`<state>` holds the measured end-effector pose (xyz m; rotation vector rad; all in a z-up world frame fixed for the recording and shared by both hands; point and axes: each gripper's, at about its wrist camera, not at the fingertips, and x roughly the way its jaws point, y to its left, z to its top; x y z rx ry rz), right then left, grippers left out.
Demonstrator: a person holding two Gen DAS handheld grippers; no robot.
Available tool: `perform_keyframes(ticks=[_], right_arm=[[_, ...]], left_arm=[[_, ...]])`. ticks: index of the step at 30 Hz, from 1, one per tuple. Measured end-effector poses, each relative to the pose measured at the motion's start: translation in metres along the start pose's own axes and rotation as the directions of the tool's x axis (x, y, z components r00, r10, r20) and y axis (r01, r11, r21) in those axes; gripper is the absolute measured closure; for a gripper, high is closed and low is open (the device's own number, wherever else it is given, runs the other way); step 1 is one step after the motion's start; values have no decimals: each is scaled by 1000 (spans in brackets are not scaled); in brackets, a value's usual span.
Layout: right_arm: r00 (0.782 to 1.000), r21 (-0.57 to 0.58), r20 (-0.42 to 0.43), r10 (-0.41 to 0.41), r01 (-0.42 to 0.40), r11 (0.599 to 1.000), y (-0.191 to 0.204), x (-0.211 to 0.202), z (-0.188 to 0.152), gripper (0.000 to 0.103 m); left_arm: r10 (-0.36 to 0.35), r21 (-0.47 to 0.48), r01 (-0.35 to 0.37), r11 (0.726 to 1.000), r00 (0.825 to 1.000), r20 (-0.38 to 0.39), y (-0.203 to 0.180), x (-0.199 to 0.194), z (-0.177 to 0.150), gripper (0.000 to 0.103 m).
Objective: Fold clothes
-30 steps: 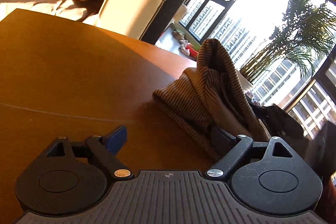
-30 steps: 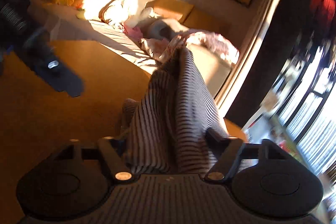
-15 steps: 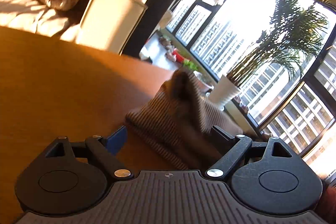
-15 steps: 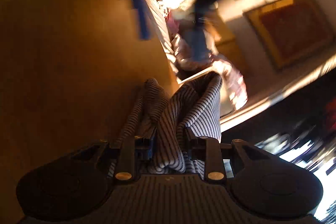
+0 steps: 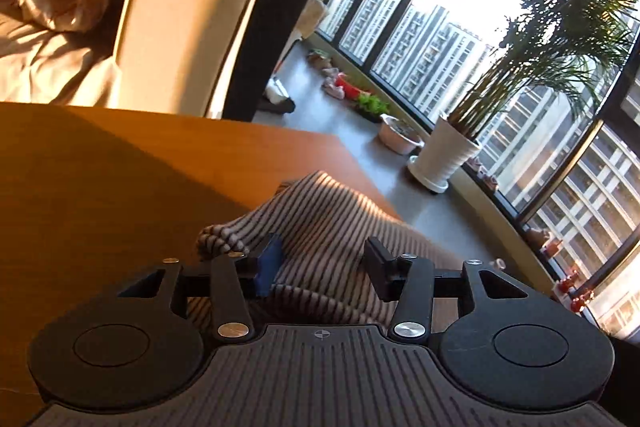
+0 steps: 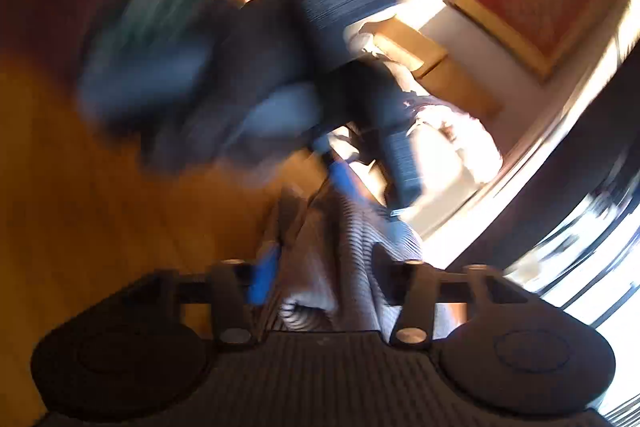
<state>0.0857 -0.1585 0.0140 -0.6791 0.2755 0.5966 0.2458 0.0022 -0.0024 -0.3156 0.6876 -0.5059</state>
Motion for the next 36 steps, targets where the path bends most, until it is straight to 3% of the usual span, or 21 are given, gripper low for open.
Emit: perform_keyframes(ticks=[3,5,6,7,8,9,10,12,14,16,18,20,23,25,28,31,33,36], right_arm=[[998,258,65,21,-37,965,-45,-9,3,35],[996,366,87,28,-58,929,-60,0,1,36],[996,396,84,34,-65,916,-63,5,-1,43],[997,385,55,47,-65,920,-56,13,-4,54],[997,358,5,75,-72,931,-43,25,-7,59],[995,313,-42,93,-75,947,-25,34,-12,58],[997,225,-59,57,-42,973,-6,37,-16,46],[997,67,-80,-8,13,998,27,42,-20,40],[996,168,-65,60,-49,985,11,39,-14,38],[988,343,-18,150,-135,930,-27,32,-8,38],[985,488,33,170,-165,857,-65,25,-8,37],[990,600,53,130,-136,788,-101,22,-15,29],[999,693,-8,50,-31,720,-137,37,-43,21],[995,747,-66,72,2,664,-144,58,-67,21],[988,841,-44,147,-43,540,-139,74,-96,21],[990,844,-16,138,-61,533,-117,62,-110,21],[989,829,-22,147,-64,555,-110,62,-103,20],[986,797,-45,161,-62,601,-103,54,-84,19]], left_arm=[[-12,-17,12,1000,1000,9,8,-5,-5,51],[-6,4,6,1000,1000,10,6,-7,-7,51],[-3,10,3,1000,1000,12,5,-8,-8,51],[-3,10,3,1000,1000,13,5,-9,-9,51],[-4,10,4,1000,1000,15,5,-10,-10,51],[-7,10,7,1000,1000,15,6,-11,-11,51],[-11,13,11,1000,1000,14,8,-13,-11,51],[-16,21,16,1000,1000,13,11,-16,-12,51],[-16,35,16,999,1000,15,12,-18,-14,51],[-29,25,28,999,999,16,16,-20,-14,51],[-43,10,43,999,999,20,21,-21,-15,51],[-53,2,53,999,998,24,24,-21,-15,51],[-57,-3,57,998,998,28,25,-21,-15,51],[-59,-4,60,998,998,28,25,-21,-14,51],[-70,-6,70,998,997,30,28,-25,-14,51],[-74,-13,75,997,996,41,31,-34,-13,50],[-71,-17,73,997,995,63,30,-49,-13,45],[-67,-24,70,997,992,111,32,-75,-18,26]])
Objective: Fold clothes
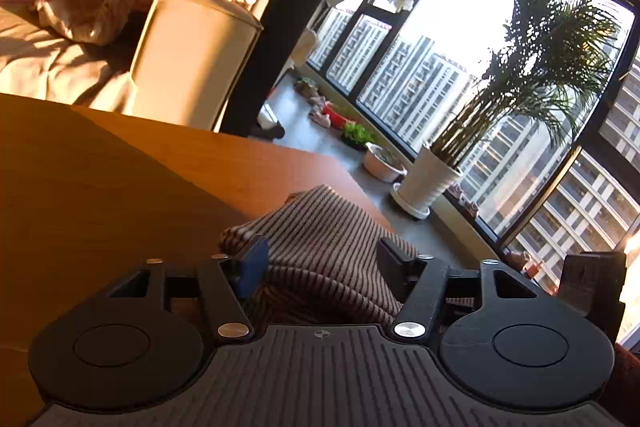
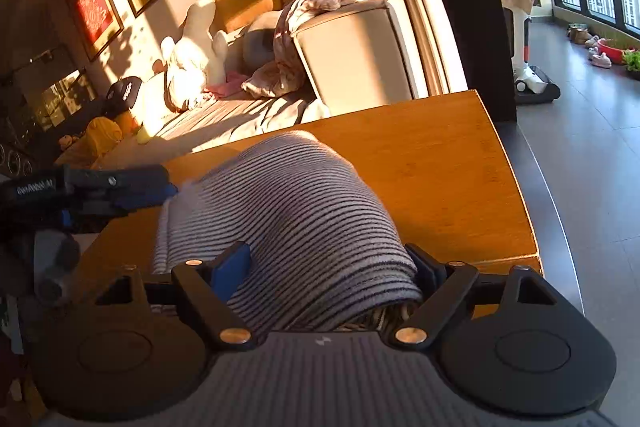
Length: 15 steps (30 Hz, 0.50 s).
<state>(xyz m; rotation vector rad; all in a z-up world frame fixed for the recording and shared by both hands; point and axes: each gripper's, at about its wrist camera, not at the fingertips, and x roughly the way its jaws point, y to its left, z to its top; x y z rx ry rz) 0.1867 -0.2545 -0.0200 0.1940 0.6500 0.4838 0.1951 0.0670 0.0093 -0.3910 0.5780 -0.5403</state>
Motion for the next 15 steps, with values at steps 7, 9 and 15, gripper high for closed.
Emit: perform_keyframes(ticks=[7,9,15], right_arm=[[999,-243,15,-51,53,969,58,-30,1,19],[991,-373,89,-98,124,919,78,-43,-4,18],[987,-620,163,-3,105,778,131,-72,-14,16]], left_arm=[[8,-53,-9,999,1000,-25,12,-33,-18,24],[9,-52,-11,999,999,-42,15,-34,-24,24],[-9,-64,3,998,995,-98,17,-30,-41,33]])
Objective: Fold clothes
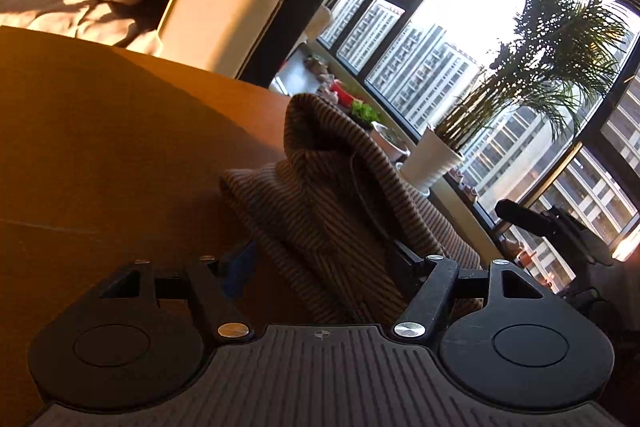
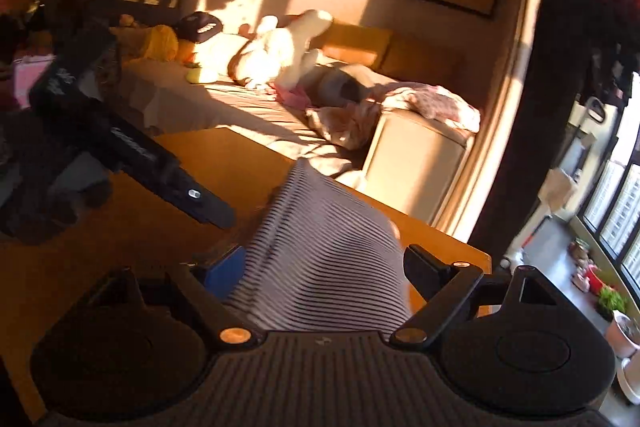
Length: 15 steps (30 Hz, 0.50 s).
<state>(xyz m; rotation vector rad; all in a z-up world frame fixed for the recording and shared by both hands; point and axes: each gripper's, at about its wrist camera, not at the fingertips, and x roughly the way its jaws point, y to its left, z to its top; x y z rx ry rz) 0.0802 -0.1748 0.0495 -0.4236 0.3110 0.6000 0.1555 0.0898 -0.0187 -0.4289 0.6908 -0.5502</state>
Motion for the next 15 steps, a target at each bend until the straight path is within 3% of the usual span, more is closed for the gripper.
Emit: perform_keyframes(ticks=[5,8,9,11,12,13,15], right_arm=[[993,-181,-82,79,-93,979,48,16,-10,16],[990,-230,-126,57,-85,969,60,30,-19,26],[990,-201,-123,65,-89,975,56,31,-17,28],[990,-99,-106,90,-100,990,42,28,-9,45],[991,-54,-101,90,-96,994,35,27,-4,60],[991,-8,-97,91,-92,996,27,25,1,69],[992,30,-103,68,-65,997,18,25,4,73]], left_arm=[[-13,-2,13,1000,1000,-24,0,4,-10,35],[-13,-1,13,1000,1000,-26,0,1,-12,35],[-12,0,12,1000,1000,-26,0,0,-13,35],[-15,-2,15,1000,1000,-27,1,0,-14,35],[-17,-4,17,1000,999,-27,1,1,-15,35],[-20,-7,20,1000,999,-28,2,1,-16,35],[-31,-12,30,999,999,-30,1,3,-17,35]])
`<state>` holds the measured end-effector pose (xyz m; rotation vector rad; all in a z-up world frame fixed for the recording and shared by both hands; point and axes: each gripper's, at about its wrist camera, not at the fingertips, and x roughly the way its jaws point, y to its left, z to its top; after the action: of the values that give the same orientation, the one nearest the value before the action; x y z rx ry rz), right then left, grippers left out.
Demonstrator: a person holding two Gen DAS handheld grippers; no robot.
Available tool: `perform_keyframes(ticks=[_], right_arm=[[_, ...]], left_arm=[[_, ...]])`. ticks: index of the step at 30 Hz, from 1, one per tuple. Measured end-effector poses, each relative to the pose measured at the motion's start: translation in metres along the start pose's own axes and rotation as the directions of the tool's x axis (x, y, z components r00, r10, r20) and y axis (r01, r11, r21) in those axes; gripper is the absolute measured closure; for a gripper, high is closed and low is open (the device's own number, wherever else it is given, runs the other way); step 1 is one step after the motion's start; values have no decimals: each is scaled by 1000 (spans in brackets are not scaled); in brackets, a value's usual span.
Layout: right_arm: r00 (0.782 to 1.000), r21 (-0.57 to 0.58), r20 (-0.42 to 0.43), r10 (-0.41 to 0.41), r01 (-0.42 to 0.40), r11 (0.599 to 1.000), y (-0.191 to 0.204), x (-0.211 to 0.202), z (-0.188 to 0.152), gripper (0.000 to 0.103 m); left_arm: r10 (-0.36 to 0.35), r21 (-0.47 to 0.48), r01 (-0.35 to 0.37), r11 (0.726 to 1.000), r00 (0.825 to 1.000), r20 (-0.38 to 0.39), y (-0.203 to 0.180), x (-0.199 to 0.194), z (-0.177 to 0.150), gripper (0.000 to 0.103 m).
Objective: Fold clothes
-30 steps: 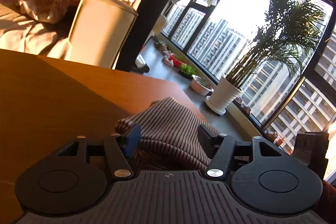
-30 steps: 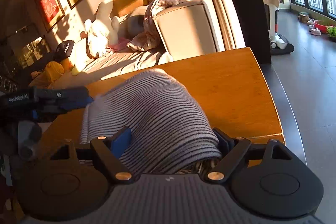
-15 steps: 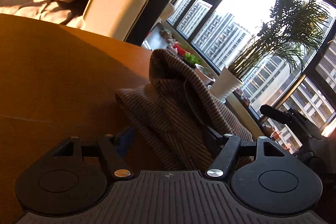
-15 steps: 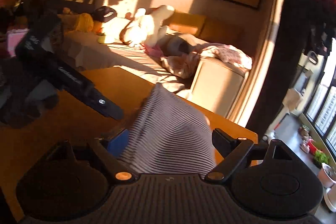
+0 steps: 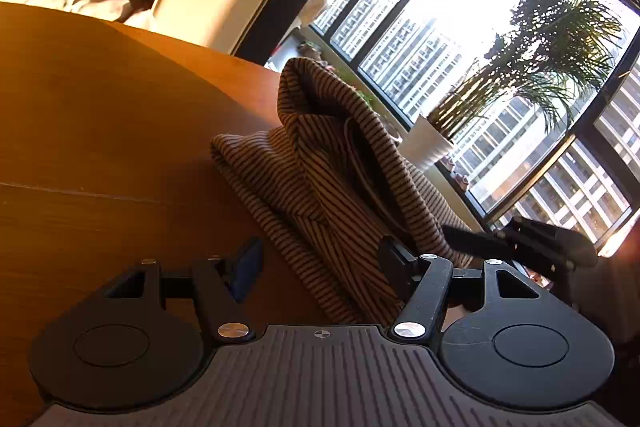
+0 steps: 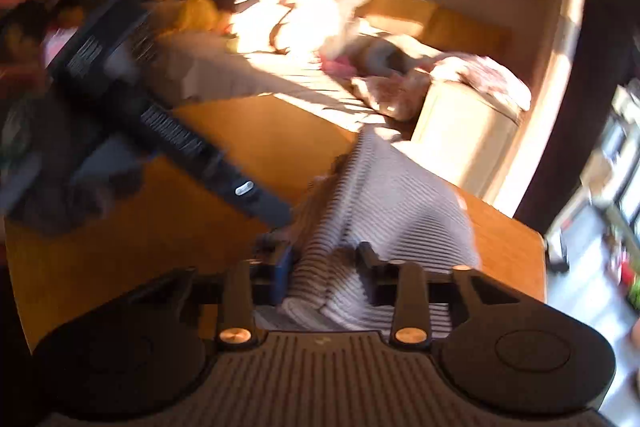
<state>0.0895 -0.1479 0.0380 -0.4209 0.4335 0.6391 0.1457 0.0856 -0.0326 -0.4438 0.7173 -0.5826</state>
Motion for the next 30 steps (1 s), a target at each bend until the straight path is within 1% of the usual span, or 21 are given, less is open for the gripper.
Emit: perform_keyframes(ticks=[2,6,10,11,13,15,17,18,19,20,21,22,24,27,29,30], right_arm=[[999,8,-13,-33,34,999,-4,2,0,74],[999,10,-26,-46,46,999,1,11,-9,75],[998,15,2,-55,55,998,4,15,-9,75],[999,44,8,-42,42,998,0,14,-7,77],[999,133,38,3,-8,991,-9,9,-2,89],[996,217,76,49,-64,974,-18,4,4,91],[989,298,119,91,-123,947,-28,0,10,92],[983,330,140,118,-159,931,-31,-2,13,100],[974,341,153,164,-208,917,-31,-1,16,103],[969,347,152,195,-237,907,-28,3,18,103],[964,345,149,218,-257,902,-25,7,21,103],[967,317,137,217,-250,915,-19,13,23,103],[975,264,119,190,-216,940,-9,19,24,103],[976,212,124,178,-201,956,-6,20,27,101],[983,172,113,146,-164,971,-6,15,28,97],[987,156,104,122,-138,978,-7,12,26,91]], left_arm=[[-10,3,10,1000,1000,-3,-2,1,-1,35],[-19,18,19,1000,1000,-10,-7,1,-4,35],[-21,27,21,999,1000,-17,-8,1,-6,35],[-22,29,23,999,1000,-19,-8,1,-7,36],[-27,32,27,999,999,-24,-9,2,-8,39],[-40,32,40,999,999,-31,-10,4,-9,41],[-53,31,55,998,998,-38,-12,8,-10,42],[-60,31,62,998,997,-41,-13,9,-11,42],[-68,32,69,997,997,-45,-14,11,-11,42],[-71,34,73,997,996,-49,-14,13,-12,42],[-72,38,74,997,996,-54,-15,14,-13,41],[-72,41,74,996,996,-59,-15,15,-14,40],[-69,53,73,996,995,-67,-16,18,-16,41],[-62,67,66,996,996,-66,-17,16,-17,41],[-65,58,69,996,996,-65,-15,16,-18,40],[-67,53,70,996,996,-65,-14,16,-18,40]])
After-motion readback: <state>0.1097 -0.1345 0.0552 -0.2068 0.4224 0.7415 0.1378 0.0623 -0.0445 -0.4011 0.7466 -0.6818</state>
